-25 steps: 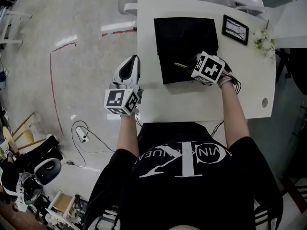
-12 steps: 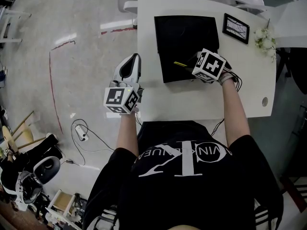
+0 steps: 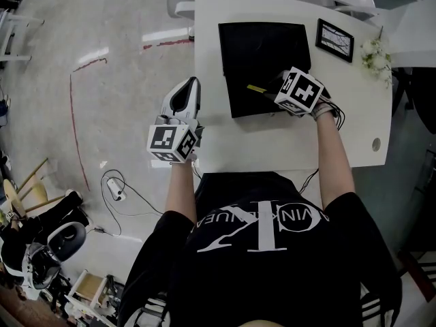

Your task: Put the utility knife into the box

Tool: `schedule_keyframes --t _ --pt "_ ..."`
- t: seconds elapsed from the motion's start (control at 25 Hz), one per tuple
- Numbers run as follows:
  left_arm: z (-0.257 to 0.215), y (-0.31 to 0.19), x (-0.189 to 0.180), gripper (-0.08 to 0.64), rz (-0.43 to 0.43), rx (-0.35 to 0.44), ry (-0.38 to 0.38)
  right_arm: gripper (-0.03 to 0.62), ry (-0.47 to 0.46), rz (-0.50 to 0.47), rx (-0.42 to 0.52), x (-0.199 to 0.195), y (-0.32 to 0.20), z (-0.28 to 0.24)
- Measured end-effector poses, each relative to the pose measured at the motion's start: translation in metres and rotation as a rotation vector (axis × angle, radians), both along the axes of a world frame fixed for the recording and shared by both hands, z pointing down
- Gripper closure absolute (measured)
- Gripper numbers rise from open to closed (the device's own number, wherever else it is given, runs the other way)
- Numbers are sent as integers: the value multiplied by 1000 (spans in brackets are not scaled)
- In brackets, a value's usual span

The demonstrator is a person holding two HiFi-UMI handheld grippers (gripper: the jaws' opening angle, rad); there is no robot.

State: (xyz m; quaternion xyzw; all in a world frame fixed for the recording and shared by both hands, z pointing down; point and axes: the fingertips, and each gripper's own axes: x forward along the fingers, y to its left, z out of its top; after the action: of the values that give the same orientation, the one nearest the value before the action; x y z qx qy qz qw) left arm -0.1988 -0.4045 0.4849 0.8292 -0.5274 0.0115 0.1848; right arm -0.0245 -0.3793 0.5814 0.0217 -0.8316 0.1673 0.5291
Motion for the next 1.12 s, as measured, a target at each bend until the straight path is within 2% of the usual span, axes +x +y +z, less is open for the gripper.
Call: schedule_keyframes --t 0.6,1.12 --pt "-4 8 7 549 9 8 1 541 -31 52 59 5 -1 -16" --pt "-18 25 15 549 6 39 -4 542 -100 123 162 13 5 -39"
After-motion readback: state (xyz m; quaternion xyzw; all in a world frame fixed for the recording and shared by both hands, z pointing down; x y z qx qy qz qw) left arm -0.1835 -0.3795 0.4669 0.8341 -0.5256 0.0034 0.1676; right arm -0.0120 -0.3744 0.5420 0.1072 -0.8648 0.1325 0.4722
